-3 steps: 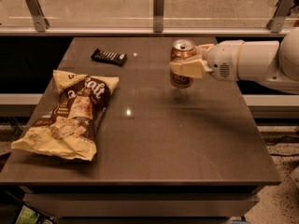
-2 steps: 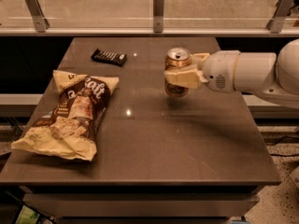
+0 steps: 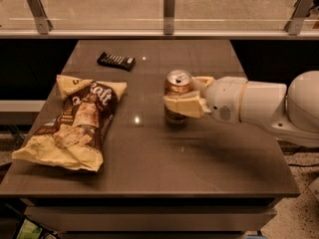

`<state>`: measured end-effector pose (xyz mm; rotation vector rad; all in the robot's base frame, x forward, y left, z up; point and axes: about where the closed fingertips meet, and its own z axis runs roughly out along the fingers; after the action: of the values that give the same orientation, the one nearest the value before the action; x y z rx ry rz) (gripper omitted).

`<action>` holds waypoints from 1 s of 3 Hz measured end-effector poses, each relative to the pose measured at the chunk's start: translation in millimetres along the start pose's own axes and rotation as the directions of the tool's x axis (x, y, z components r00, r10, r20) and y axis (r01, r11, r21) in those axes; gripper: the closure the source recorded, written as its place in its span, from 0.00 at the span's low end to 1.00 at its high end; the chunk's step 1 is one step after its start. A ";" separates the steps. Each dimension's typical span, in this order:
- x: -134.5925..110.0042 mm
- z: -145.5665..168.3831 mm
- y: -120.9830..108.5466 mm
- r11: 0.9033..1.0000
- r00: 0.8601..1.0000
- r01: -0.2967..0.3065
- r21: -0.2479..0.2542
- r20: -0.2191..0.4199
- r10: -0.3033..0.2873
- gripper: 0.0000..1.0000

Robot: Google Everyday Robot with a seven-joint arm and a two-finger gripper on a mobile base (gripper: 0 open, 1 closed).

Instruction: Move orange can near brown chip bag

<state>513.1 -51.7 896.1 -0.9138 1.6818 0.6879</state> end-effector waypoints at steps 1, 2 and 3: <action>3.9 9.2 26.5 1.000 1.000 0.004 -0.013 -0.009 -0.004 1.00; 5.6 23.1 47.2 1.000 1.000 0.004 -0.029 -0.027 -0.005 1.00; 7.1 36.3 62.5 0.999 0.999 0.008 -0.040 -0.044 -0.009 1.00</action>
Offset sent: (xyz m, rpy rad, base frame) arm -0.0391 0.0660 -0.0203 -0.0315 0.0382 0.0424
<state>478.4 9.8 879.3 -0.9701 1.7073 0.7024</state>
